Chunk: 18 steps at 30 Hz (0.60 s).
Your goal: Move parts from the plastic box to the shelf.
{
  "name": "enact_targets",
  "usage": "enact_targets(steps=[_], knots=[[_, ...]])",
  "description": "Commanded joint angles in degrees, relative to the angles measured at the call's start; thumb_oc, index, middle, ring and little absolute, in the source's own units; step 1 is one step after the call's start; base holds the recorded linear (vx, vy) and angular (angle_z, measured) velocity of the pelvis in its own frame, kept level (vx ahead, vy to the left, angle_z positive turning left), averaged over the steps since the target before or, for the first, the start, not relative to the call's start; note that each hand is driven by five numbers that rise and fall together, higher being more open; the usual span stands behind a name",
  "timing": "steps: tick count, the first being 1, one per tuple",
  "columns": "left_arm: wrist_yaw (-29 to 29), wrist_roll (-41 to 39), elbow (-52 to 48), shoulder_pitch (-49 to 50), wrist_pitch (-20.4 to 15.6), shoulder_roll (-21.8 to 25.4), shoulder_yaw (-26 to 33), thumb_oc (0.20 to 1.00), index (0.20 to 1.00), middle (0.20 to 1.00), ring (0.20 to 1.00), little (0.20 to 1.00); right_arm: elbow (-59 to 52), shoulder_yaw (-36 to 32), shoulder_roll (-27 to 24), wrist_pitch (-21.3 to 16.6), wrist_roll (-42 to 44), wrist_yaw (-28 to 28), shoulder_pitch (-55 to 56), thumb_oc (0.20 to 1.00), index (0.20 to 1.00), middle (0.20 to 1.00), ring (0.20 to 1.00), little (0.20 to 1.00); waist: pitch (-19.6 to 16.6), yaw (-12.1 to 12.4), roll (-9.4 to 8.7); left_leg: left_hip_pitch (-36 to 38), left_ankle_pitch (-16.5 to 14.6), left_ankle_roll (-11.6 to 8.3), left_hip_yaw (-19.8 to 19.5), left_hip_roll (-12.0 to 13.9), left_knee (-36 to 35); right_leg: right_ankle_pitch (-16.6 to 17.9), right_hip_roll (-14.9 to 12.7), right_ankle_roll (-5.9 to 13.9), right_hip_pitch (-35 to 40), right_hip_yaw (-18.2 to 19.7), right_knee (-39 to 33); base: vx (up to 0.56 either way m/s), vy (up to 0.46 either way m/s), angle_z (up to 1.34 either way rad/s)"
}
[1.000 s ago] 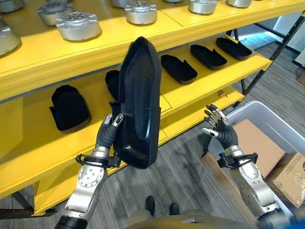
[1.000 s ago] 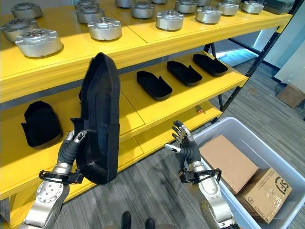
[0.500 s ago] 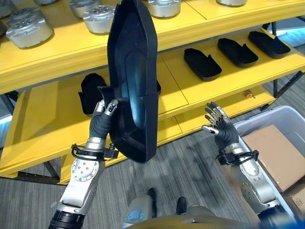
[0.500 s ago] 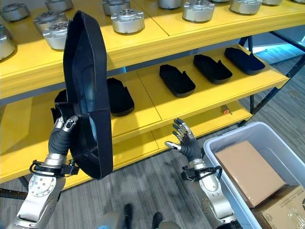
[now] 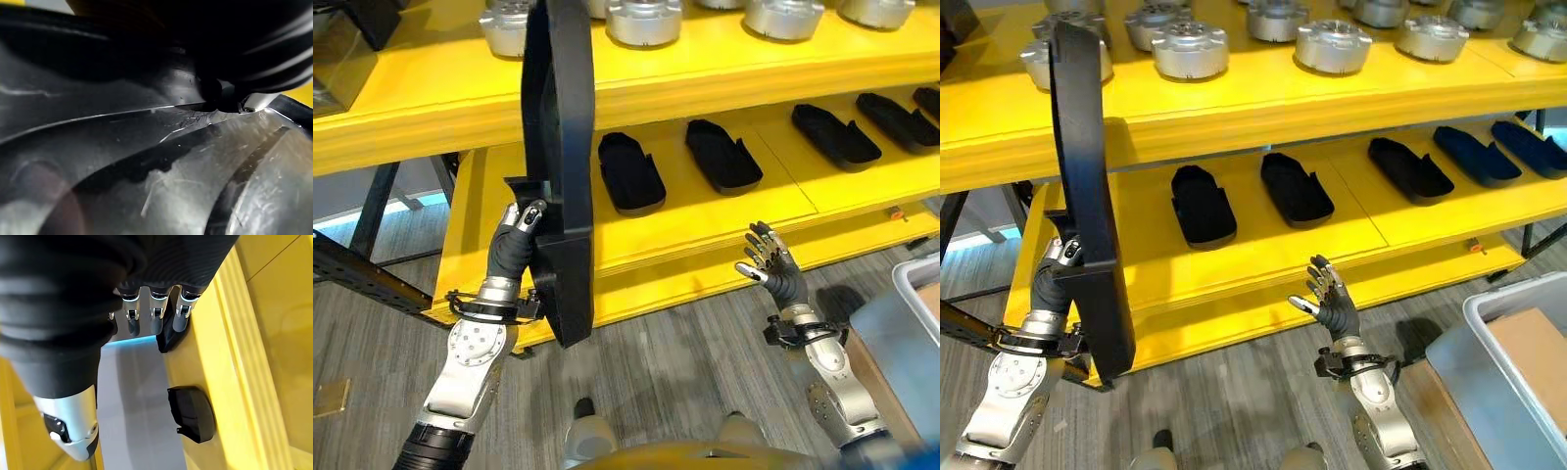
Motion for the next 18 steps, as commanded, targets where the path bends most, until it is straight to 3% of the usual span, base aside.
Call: enact_targets(steps=[1,5,8,13,18], knots=[[2.33,1.83,-2.29,-1.62,-2.83,0.02,2.64,0.2,0.2,0.2,0.2,0.2,-4.65,-4.44,-2.8,-3.03,1.12,0.85,1.13,1.0,1.0,1.0,1.0,1.0,0.03,-1.7,2.19,0.6,0.31,-0.03,-4.69,3.25,3.38,1.78,-0.9,-0.77,-2.21,-0.64,6.71,0.03,0.321,0.34],[2.8,7.16,-1.47,-0.84,-3.21,4.35,3.3,0.2,0.2,0.2,0.2,0.2,-3.53,-5.87,-2.09,-2.93,2.04,1.13,2.28,1.0,1.0,1.0,1.0,1.0,0.6,-1.08,0.68,-2.61,-2.84,0.34,-5.73,0.98,8.58,2.61,-2.66,0.04,-0.52,-1.46,4.9,0.02,0.139,0.31],[3.14,12.51,-0.59,-1.48,-3.19,7.91,2.21,0.2,0.2,0.2,0.2,0.2,-3.92,-5.83,-1.85,-3.18,2.8,1.57,2.38,1.0,1.0,1.0,1.0,1.0,0.49,-1.06,0.01,-3.18,-3.78,0.52,-5.87,0.7,10.01,2.44,-2.64,0.13,-0.31,-1.22,4.57,0.02,0.04,0.11],[5.1,31.86,2.97,-6.17,-4.93,18.5,-5.45,0.2,0.2,0.2,0.2,0.2,-3.53,-6.75,-2.4,-4.38,2.85,1.63,2.93,1.0,1.0,1.0,1.0,1.0,0.98,-1.62,-0.75,-3.88,-5.3,0.52,-5.46,0.36,12.59,1.99,-2.64,0.65,0.0,-0.15,4.97,0.03,0.018,-0.03],[6.64,40.49,3.9,-8.86,-6.61,25.38,-11.05,0.2,0.2,0.2,0.2,0.2,-2.84,-7.54,-3.2,-6.38,2.82,0.4,2.84,1.0,1.0,1.0,1.0,1.0,1.83,-2.19,-0.92,-4.27,-5.55,0.48,-5.05,0.61,13.56,2.16,-2.46,1.01,-0.93,0.85,5.47,0.0,0.008,-0.07]])
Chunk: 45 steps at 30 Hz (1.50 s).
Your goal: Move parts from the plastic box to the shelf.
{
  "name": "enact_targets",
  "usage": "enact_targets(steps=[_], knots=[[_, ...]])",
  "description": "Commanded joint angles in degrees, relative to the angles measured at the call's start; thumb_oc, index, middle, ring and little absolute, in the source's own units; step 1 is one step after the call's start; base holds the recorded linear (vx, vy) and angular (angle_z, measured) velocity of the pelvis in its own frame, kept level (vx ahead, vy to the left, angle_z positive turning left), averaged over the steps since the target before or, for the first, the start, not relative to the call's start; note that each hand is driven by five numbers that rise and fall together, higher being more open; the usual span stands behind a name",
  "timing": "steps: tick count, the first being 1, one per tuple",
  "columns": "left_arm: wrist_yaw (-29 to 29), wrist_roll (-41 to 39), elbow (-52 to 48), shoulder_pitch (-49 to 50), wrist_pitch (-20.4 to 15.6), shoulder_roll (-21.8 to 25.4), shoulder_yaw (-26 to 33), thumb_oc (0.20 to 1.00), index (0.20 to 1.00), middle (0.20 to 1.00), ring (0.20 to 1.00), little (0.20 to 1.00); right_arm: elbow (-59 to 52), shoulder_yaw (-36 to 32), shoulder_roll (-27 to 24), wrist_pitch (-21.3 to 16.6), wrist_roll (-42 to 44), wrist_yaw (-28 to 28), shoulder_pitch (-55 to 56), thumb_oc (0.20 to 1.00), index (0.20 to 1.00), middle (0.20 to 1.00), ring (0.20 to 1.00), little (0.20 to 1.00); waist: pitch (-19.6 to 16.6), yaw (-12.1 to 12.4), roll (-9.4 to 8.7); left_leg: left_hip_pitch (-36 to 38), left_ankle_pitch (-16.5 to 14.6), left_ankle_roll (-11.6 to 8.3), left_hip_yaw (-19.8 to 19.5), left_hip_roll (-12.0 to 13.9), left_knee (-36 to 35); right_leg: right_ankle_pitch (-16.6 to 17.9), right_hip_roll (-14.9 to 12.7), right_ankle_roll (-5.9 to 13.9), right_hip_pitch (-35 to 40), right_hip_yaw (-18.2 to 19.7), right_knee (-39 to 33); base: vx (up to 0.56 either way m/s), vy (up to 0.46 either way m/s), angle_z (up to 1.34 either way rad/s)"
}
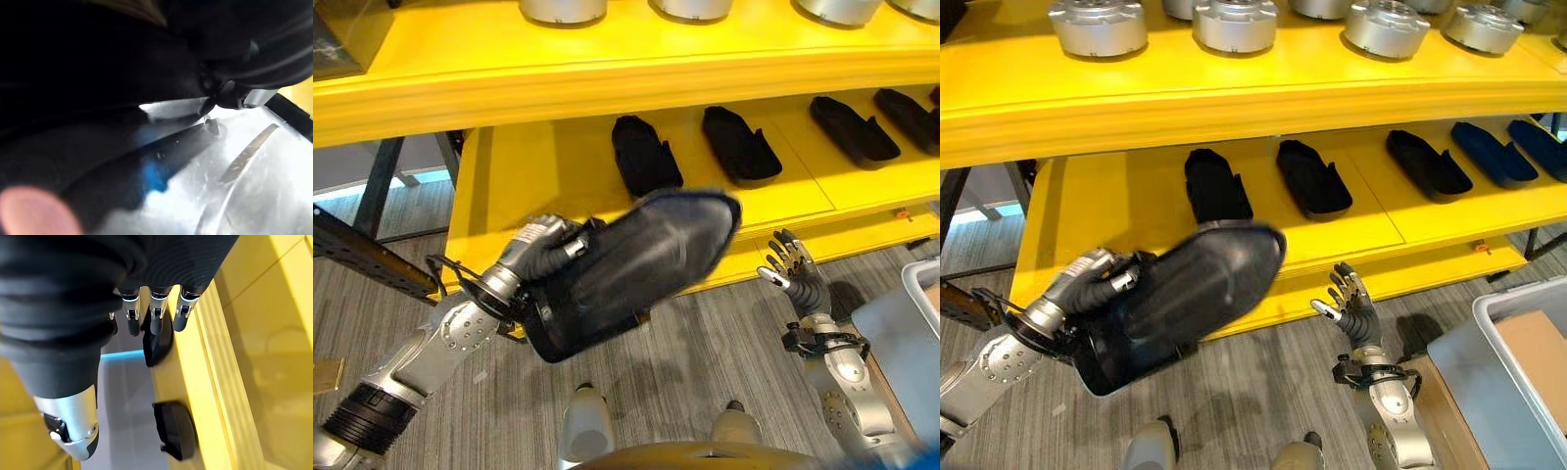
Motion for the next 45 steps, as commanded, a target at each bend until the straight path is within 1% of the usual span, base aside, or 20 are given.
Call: enact_targets(steps=[1,5,9,11,12,13,17,18,20,22,24,26,31,34,38,41,43,45], knots=[[4.28,3.19,-0.99,-2.6,-4.31,-1.21,2.32,0.2,0.2,0.2,0.2,0.2,-2.93,-1.54,-2.42,-5.92,1.62,-0.98,-1.07,1.0,1.0,1.0,1.0,1.0,-1.75,0.37,0.03,4.76,3.17,-1.06,-1.18,2.9,-3.58,0.57,0.06,-0.44,-3.14,2.65,7.11,0.0,0.0,-0.14],[4.99,8.39,0.95,-5.52,-4.9,3.7,-2.38,0.2,0.2,0.2,0.2,0.2,-2.98,-1.86,-3.32,-7.03,1.37,-1.76,-1.15,1.0,1.0,1.0,1.0,1.0,-0.65,-0.21,0.09,4.32,3.05,-1.11,-1.01,3.35,-2.75,0.42,0.5,-0.28,-4.25,3.68,7.96,-0.02,-0.001,-0.07],[4.56,8.23,2.66,-5.06,-4.29,4.25,-2.8,0.2,0.2,0.2,0.2,0.2,-3.06,-1.95,-3.55,-7.17,1.14,-1.99,-1.01,1.0,1.0,1.0,1.0,1.0,0.2,-0.28,0.14,4.21,2.95,-1.18,-0.91,3.53,-2.33,0.39,0.77,-0.29,-4.84,4.26,8.57,-0.02,0.001,-0.09],[4.57,6.79,3.55,-3.57,-3.85,3.12,-1.23,0.2,0.2,0.2,0.2,0.2,-3.25,-2.15,-3.47,-7.23,1.16,-2.03,-0.85,1.0,1.0,1.0,1.0,1.0,0.68,-0.23,0.16,4.05,2.98,-1.19,-0.85,3.61,-2.27,0.44,0.92,-0.3,-5.29,4.67,8.81,-0.04,0.0,-0.07],[4.97,5.39,4.16,-1.74,-3.47,1.53,0.99,0.2,0.2,0.2,0.2,0.2,-3.4,-2.47,-3.28,-7.17,1.19,-2.07,-0.75,1.0,1.0,1.0,1.0,1.0,1.03,-0.09,0.12,3.91,3.03,-1.15,-0.85,3.71,-2.21,0.48,1.12,-0.39,-5.72,4.94,8.99,-0.04,-0.003,-0.03],[5.9,2.92,4.87,0.74,-2.61,-0.88,4.48,0.2,0.2,0.2,0.2,0.2,-3.64,-2.98,-3.04,-7.11,1.04,-2.21,-0.63,1.0,1.0,1.0,1.0,1.0,1.41,0.14,0.06,3.77,3.14,-1.08,-0.91,3.8,-2.25,0.64,1.24,-0.45,-6.07,5.17,9.06,-0.03,-0.004,-0.04],[7.44,-1.17,5.99,4.9,-1.21,-5.93,11.13,0.2,0.2,0.2,0.2,0.2,-4.03,-3.81,-2.82,-6.68,1.16,-2.32,-0.17,1.0,1.0,1.0,1.0,1.0,2.07,0.34,0.01,3.87,3.16,-0.98,-0.66,3.87,-2.35,0.62,1.25,-0.62,-6.2,5.23,9.29,-0.01,0.001,-0.02],[9.05,-1.53,7.19,6.8,0.19,-9.24,15.16,0.2,0.2,0.2,0.2,0.2,-4.05,-4.7,-2.5,-6.3,0.93,-2.45,0.14,1.0,1.0,1.0,1.0,1.0,2.35,0.66,-0.03,4.04,3.19,-0.95,-0.67,3.79,-2.62,0.51,1.29,-0.77,-6.09,5.3,9.27,0.0,0.0,0.0],[10.11,-1.78,8.35,7.8,1.08,-11.51,17.56,0.2,0.2,0.2,0.2,0.2,-4.05,-4.95,-2.2,-5.89,0.89,-2.46,0.21,1.0,1.0,1.0,1.0,1.0,2.62,0.86,0.02,4.18,3.25,-0.96,-0.65,3.73,-2.83,0.51,1.29,-0.89,-5.98,5.32,9.19,0.0,0.0,0.0],[10.94,-0.84,8.92,8.47,1.86,-12.46,19.62,0.2,0.2,0.2,0.2,0.2,-4.16,-5.36,-2.2,-5.65,0.83,-2.47,0.03,1.0,1.0,1.0,1.0,1.0,3.02,0.88,0.02,4.35,3.29,-0.99,-0.61,3.7,-3.03,0.54,1.23,-0.95,-5.85,5.33,9.18,0.0,0.0,0.0],[11.62,-1.43,9.77,9.24,2.41,-14.03,21.43,0.2,0.2,0.2,0.2,0.2,-4.25,-5.65,-2.34,-5.23,0.74,-2.35,0.15,1.0,1.0,1.0,1.0,1.0,3.34,1.03,0.04,4.47,3.42,-1.01,-0.53,3.7,-3.09,0.57,1.2,-1.03,-5.81,5.29,9.19,0.0,0.0,0.0],[12.94,-3.6,12.67,9.66,3.45,-16.57,24.41,0.2,0.2,0.2,0.2,0.2,-4.06,-6.07,-2.3,-4.45,0.73,-2.17,0.07,1.0,1.0,1.0,1.0,1.0,3.86,1.43,0.07,4.95,3.67,-0.97,-0.47,3.76,-3.54,0.53,1.21,-1.26,-5.49,5.19,9.24,0.0,0.0,0.0],[13.86,-6.13,14.78,8.81,4.15,-18.0,25.96,0.2,0.2,0.2,0.2,0.2,-3.85,-6.04,-2.26,-3.97,0.82,-2.06,-0.3,1.0,1.0,1.0,1.0,1.0,4.01,1.57,0.03,5.08,3.84,-0.97,-0.47,3.8,-3.75,0.45,1.27,-1.36,-5.36,5.26,9.36,0.0,0.0,0.0],[14.13,-12.24,16.9,3.83,5.32,-19.82,25.57,0.2,0.2,0.2,0.2,0.2,-3.74,-5.23,-2.05,-2.88,0.99,-2.03,-1.18,1.0,1.0,1.0,1.0,1.0,3.85,1.28,-0.05,5.07,4.17,-1.12,-0.67,3.7,-3.82,0.49,1.2,-1.46,-4.98,5.16,9.32,0.0,0.0,0.0],[15.54,-16.3,20.64,-2.0,6.36,-20.53,24.43,0.2,0.2,0.2,0.2,0.2,-3.41,-4.21,-1.9,-2.14,0.74,-2.26,-2.08,1.0,1.0,1.0,1.0,1.0,3.42,0.92,-0.26,4.8,4.32,-1.22,-0.68,3.65,-3.71,0.66,1.16,-1.41,-5.23,5.27,9.47,0.0,0.0,0.0],[16.6,-19.59,22.83,-5.82,6.7,-20.35,23.94,0.2,0.2,0.2,0.2,0.2,-3.14,-3.16,-1.64,-1.59,0.63,-2.35,-2.67,1.0,1.0,1.0,1.0,1.0,3.0,0.68,-0.38,4.55,4.38,-1.25,-0.84,3.64,-3.67,0.67,1.22,-1.38,-5.48,5.47,9.61,0.0,0.0,0.0],[17.88,-21.76,24.12,-8.33,6.32,-20.24,24.08,0.2,0.2,0.2,0.2,0.2,-3.0,-2.52,-1.64,-1.23,0.56,-2.44,-2.81,1.0,1.0,1.0,1.0,1.0,2.73,0.51,-0.51,4.35,4.47,-1.3,-0.89,3.65,-3.63,0.66,1.28,-1.35,-5.55,5.45,9.63,0.0,0.0,0.0],[19.25,-23.88,25.8,-11.37,6.17,-19.0,24.33,0.2,0.2,0.2,0.2,0.2,-3.05,-1.46,-1.71,-0.94,0.79,-2.12,-2.81,1.0,1.0,1.0,1.0,1.0,2.4,0.37,-0.74,3.79,4.54,-1.37,-1.21,3.65,-3.48,0.63,1.32,-1.27,-5.82,5.48,9.71,0.0,0.0,0.0]])
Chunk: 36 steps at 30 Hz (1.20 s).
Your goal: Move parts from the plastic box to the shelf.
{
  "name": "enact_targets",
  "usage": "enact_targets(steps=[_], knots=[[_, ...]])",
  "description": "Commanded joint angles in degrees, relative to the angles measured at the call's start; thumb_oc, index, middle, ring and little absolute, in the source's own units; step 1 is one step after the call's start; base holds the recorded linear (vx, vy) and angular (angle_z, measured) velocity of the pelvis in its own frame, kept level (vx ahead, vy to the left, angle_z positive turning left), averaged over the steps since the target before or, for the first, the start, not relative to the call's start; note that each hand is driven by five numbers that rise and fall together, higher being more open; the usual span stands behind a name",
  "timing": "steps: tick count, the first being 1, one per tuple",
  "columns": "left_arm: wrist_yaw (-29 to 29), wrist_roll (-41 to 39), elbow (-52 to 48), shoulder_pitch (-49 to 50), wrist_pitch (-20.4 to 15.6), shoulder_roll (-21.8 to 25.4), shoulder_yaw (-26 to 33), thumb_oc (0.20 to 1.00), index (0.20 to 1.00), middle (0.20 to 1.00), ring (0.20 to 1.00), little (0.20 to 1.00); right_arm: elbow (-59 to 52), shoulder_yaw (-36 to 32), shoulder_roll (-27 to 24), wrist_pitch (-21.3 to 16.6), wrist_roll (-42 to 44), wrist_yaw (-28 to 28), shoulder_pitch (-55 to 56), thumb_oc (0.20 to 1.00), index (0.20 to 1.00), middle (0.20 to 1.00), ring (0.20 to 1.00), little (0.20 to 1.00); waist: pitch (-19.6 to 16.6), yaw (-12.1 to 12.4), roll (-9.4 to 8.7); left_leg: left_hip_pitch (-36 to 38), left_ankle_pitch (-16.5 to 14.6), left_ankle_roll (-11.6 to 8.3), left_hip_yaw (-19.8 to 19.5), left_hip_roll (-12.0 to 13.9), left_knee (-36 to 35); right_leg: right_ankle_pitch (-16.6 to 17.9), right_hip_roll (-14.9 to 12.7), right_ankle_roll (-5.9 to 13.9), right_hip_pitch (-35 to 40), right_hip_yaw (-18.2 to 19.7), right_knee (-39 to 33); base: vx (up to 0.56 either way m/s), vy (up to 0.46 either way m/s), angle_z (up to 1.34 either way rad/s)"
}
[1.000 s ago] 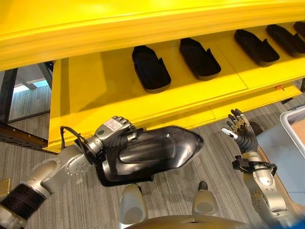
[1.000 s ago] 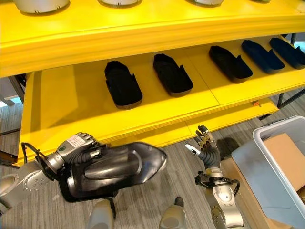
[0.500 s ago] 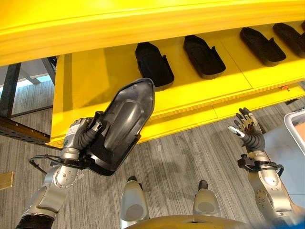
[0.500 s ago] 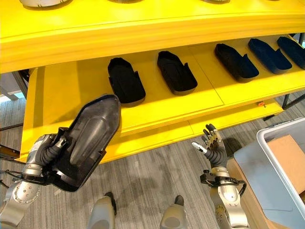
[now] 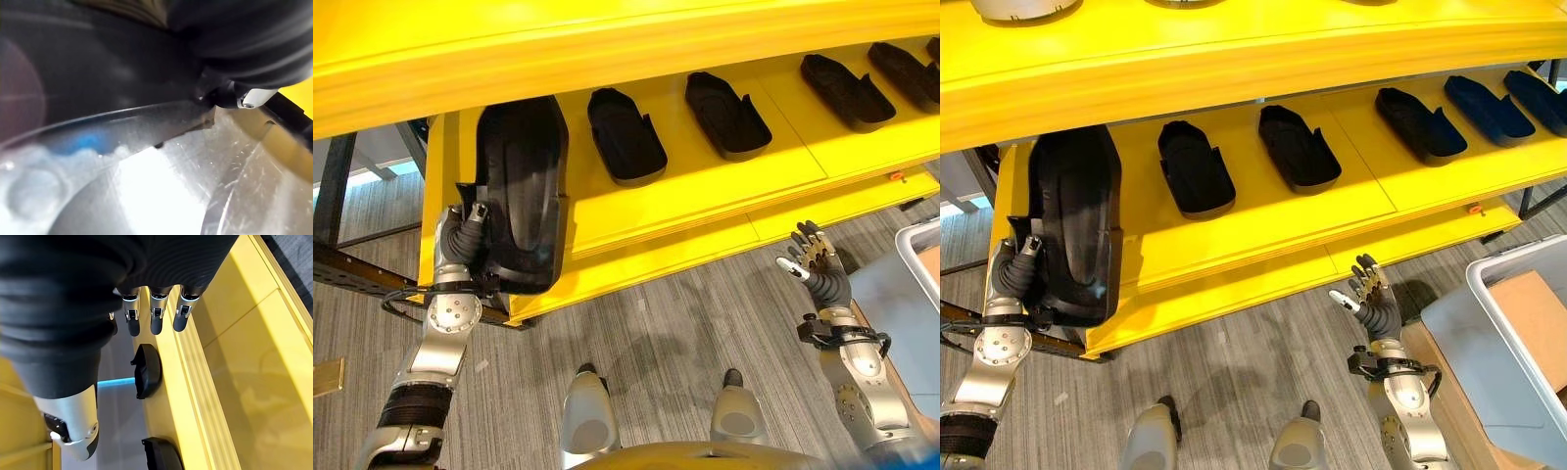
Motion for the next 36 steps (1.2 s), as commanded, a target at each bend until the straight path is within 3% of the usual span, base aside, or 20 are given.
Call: enact_targets(steps=[1,9,11,15,20,24,27,32,36], knots=[[5.0,-4.33,1.8,-3.95,-3.19,3.66,3.14,0.2,0.2,0.2,0.2,0.2,-2.82,0.42,-0.26,-1.53,0.77,0.26,-0.89,1.0,1.0,1.0,1.0,1.0,-3.67,0.26,-2.05,2.71,4.27,-0.82,-2.85,1.75,-3.63,1.01,-0.02,-1.6,-3.72,2.37,7.18,0.0,0.0,0.0],[6.91,-10.67,7.41,-12.29,-4.04,8.19,2.33,0.2,0.2,0.2,0.2,0.2,-3.08,2.8,-0.56,-0.87,0.9,1.25,-1.03,1.0,1.0,1.0,1.0,1.0,-4.16,0.38,-2.5,0.69,4.55,-0.84,-3.89,1.68,-3.16,0.88,0.16,-1.5,-4.92,2.02,7.85,0.0,-0.001,0.01],[7.09,-15.29,12.38,-18.12,-3.83,10.25,-0.24,0.2,0.2,0.2,0.2,0.2,-3.17,4.43,-1.09,-0.59,1.12,1.31,-1.56,1.0,1.0,1.0,1.0,1.0,-4.06,0.15,-2.7,-0.8,4.67,-0.91,-4.4,1.59,-2.27,0.85,0.08,-1.46,-5.69,1.83,8.56,-0.02,-0.003,0.05],[6.12,-16.36,15.68,-22.77,-2.85,12.72,-3.43,0.2,0.2,0.2,0.2,0.2,-3.32,5.02,-1.51,-0.45,0.85,1.21,-2.26,1.0,1.0,1.0,1.0,1.0,-4.14,-0.03,-2.81,-2.52,4.73,-0.94,-5.23,1.57,-1.38,0.76,0.1,-1.48,-6.62,1.7,9.12,-0.02,-0.004,0.12],[3.31,-17.28,22.88,-34.35,-0.97,16.38,-12.63,0.2,0.2,0.2,0.2,0.2,-3.69,6.08,-2.23,-0.59,1.47,1.63,-3.6,1.0,1.0,1.0,1.0,1.0,-4.18,-0.66,-2.57,-7.64,4.69,-0.79,-6.82,1.29,1.42,0.09,-0.34,-1.63,-10.29,1.23,11.92,-0.06,0.01,0.16],[0.63,-18.99,31.42,-47.74,0.74,17.39,-22.58,0.2,0.2,0.2,0.2,0.2,-4.04,8.35,-3.4,-0.68,3.16,2.62,-5.48,1.0,1.0,1.0,1.0,1.0,-3.9,-1.83,-2.11,-14.27,3.87,-0.13,-8.3,1.36,6.55,-1.08,-0.68,-1.93,-16.2,1.82,16.39,-0.09,0.023,0.15],[-0.25,-19.64,35.28,-52.93,1.4,17.0,-26.16,0.2,0.2,0.2,0.2,0.2,-3.96,9.09,-3.76,-0.8,3.57,2.74,-6.07,1.0,1.0,1.0,1.0,1.0,-3.79,-2.24,-1.98,-17.03,3.44,0.27,-8.68,1.36,8.67,-1.44,-0.58,-2.23,-19.26,2.3,18.49,-0.08,0.034,0.05],[-1.06,-23.04,41.05,-58.95,1.65,15.16,-28.72,0.2,0.2,0.2,0.2,0.2,-3.73,10.39,-4.04,-0.88,4.48,3.11,-6.85,1.0,1.0,1.0,1.0,1.0,-3.57,-2.44,-2.1,-21.0,2.39,0.88,-9.1,1.83,12.11,-2.03,-0.11,-2.46,-23.12,2.93,20.89,-0.04,0.014,-0.05],[-1.04,-30.14,43.77,-61.93,1.12,12.9,-27.96,0.2,0.2,0.2,0.2,0.2,-4.0,11.29,-4.46,-0.59,4.5,2.71,-7.38,1.0,1.0,1.0,1.0,1.0,-3.56,-2.47,-2.48,-23.77,1.78,1.34,-9.65,2.0,13.97,-2.56,0.42,-2.8,-25.91,3.5,22.65,-0.02,0.005,-0.01]])
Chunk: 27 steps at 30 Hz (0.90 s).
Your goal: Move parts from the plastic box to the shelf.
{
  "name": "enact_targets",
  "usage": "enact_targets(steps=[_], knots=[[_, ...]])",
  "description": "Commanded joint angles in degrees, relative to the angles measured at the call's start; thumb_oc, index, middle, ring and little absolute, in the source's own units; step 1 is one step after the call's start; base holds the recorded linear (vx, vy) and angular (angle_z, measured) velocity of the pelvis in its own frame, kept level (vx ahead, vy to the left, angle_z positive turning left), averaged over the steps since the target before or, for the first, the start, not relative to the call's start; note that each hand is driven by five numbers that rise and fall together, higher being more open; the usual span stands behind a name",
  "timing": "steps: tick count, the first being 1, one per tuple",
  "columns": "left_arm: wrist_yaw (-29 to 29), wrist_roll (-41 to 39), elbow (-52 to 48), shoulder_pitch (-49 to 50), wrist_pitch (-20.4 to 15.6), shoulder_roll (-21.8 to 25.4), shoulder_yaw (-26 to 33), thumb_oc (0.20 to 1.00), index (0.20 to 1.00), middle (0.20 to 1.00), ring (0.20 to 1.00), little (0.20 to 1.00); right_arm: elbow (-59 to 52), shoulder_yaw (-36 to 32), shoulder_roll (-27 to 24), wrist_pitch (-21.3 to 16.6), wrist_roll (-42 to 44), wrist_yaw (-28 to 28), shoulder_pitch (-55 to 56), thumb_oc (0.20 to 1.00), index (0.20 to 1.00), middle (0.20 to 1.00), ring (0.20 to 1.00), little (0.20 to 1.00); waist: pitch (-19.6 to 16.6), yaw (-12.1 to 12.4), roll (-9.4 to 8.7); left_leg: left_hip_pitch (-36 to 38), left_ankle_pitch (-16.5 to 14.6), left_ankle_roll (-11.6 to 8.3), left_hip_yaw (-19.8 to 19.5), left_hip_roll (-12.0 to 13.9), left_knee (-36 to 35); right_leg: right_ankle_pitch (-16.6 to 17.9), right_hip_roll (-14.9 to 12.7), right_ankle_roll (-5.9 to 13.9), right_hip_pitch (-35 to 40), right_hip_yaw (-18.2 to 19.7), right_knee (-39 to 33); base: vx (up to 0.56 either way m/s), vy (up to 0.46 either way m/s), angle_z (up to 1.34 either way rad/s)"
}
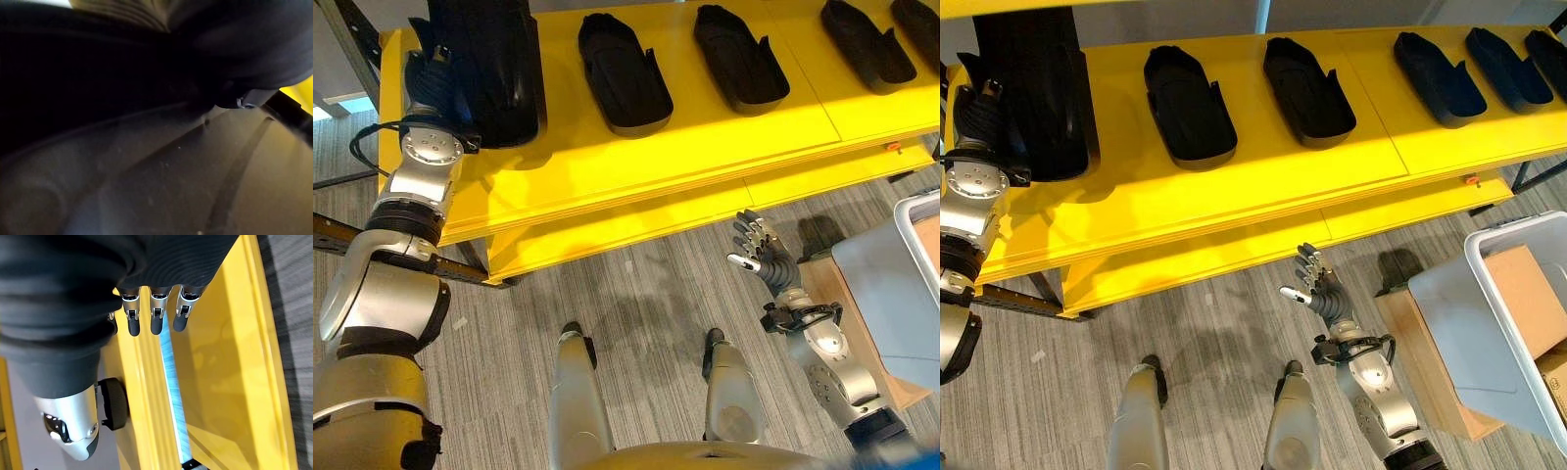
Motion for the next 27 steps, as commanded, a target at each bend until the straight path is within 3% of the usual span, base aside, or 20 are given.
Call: enact_targets(steps=[1,5,14,22,27], knots=[[0.68,-6.38,0.74,-6.03,-3.69,2.15,2.39,0.2,0.2,0.2,0.2,0.2,-3.18,-0.75,-1.48,-2.64,1.09,-0.01,0.22,1.0,1.0,1.0,1.0,1.0,-2.82,1.42,-0.75,1.37,2.68,0.22,-2.13,2.67,-0.31,4.15,0.94,-2.3,-1.96,2.32,2.76,-0.01,0.014,0.04],[0.49,-13.58,0.13,-3.56,-4.74,0.93,6.15,0.2,0.2,0.2,0.2,0.2,-3.36,-1.05,-1.62,-2.45,0.76,-0.51,1.13,1.0,1.0,1.0,1.0,1.0,-3.07,1.64,-0.97,0.17,2.36,0.26,-2.37,2.72,0.38,3.64,0.91,-2.52,-3.2,2.48,3.66,0.0,0.011,-0.02],[0.41,-17.93,-1.71,2.97,-4.83,-0.97,11.93,0.2,0.2,0.2,0.2,0.2,-3.99,-1.76,-2.47,-1.94,0.33,-0.7,2.01,1.0,1.0,1.0,1.0,1.0,-3.75,1.51,-0.97,-2.71,1.52,0.17,-2.4,2.36,2.5,2.48,0.69,-3.23,-7.04,3.79,6.64,0.0,0.028,-0.02],[-0.59,-13.72,-1.2,4.65,-3.35,-0.08,11.37,0.2,0.2,0.2,0.2,0.2,-4.08,-2.81,-3.09,-1.89,0.32,0.05,2.53,1.0,1.0,1.0,1.0,1.0,-4.62,1.23,-0.54,-5.19,1.87,0.22,-2.5,2.35,3.03,2.42,0.69,-3.45,-10.08,4.13,7.88,0.0,0.002,0.0],[-3.2,-4.05,3.76,2.87,0.2,2.83,7.86,0.2,0.2,0.2,0.2,0.2,-4.04,-3.8,-3.66,-1.84,0.79,1.52,2.79,1.0,1.0,1.0,1.0,1.0,-5.11,0.99,-0.11,-7.01,2.15,0.33,-2.57,2.46,3.47,2.58,0.91,-3.36,-12.42,4.72,8.79,-0.01,0.014,-0.09]])
